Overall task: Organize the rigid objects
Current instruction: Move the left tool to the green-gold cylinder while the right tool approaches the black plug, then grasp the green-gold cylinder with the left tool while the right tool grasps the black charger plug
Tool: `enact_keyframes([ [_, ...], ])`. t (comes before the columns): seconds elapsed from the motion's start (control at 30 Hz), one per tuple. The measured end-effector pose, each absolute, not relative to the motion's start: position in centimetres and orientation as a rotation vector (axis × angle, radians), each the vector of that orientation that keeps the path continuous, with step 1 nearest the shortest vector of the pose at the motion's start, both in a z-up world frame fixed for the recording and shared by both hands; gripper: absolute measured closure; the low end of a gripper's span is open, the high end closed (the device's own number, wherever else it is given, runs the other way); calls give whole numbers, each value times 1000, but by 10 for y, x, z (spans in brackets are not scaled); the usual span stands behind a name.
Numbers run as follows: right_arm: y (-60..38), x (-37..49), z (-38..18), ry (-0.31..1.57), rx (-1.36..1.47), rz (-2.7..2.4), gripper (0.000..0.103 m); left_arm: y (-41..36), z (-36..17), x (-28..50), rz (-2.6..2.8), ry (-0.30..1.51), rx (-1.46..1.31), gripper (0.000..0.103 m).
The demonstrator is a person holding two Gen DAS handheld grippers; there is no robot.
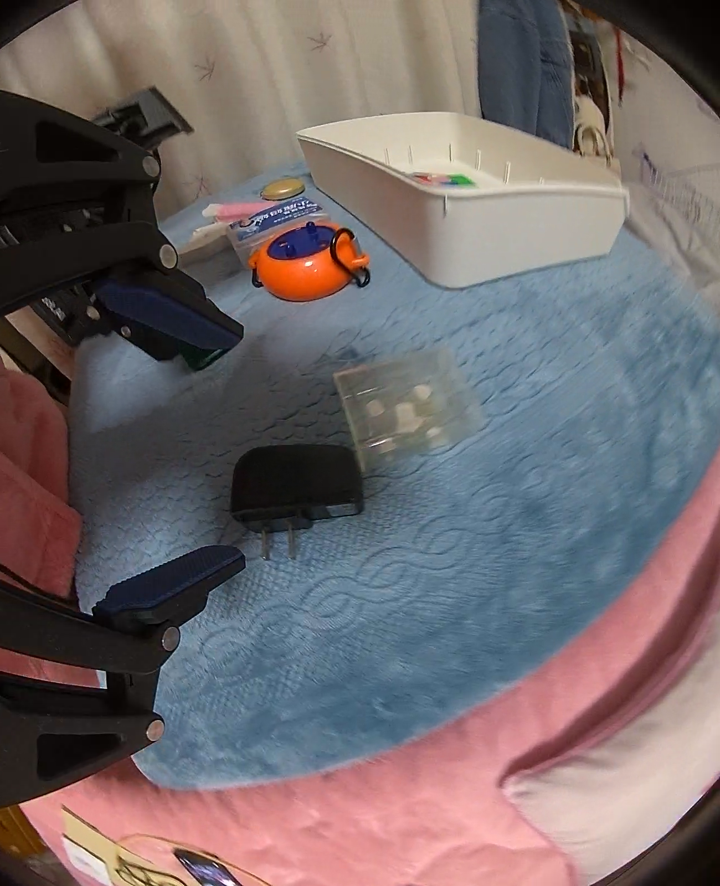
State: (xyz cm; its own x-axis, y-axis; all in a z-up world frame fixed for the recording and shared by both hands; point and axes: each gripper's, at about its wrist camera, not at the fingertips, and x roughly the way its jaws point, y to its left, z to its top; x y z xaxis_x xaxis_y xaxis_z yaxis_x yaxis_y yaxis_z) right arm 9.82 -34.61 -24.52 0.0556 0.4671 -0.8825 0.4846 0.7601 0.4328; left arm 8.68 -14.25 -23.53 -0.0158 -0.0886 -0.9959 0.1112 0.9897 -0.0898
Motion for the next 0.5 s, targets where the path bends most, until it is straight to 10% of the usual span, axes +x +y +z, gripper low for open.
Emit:
enact_keyframes([
  [0.5,-341,120,-281,1719,763,-46,34,-143,-255,105,-98,1612,-54,34],
])
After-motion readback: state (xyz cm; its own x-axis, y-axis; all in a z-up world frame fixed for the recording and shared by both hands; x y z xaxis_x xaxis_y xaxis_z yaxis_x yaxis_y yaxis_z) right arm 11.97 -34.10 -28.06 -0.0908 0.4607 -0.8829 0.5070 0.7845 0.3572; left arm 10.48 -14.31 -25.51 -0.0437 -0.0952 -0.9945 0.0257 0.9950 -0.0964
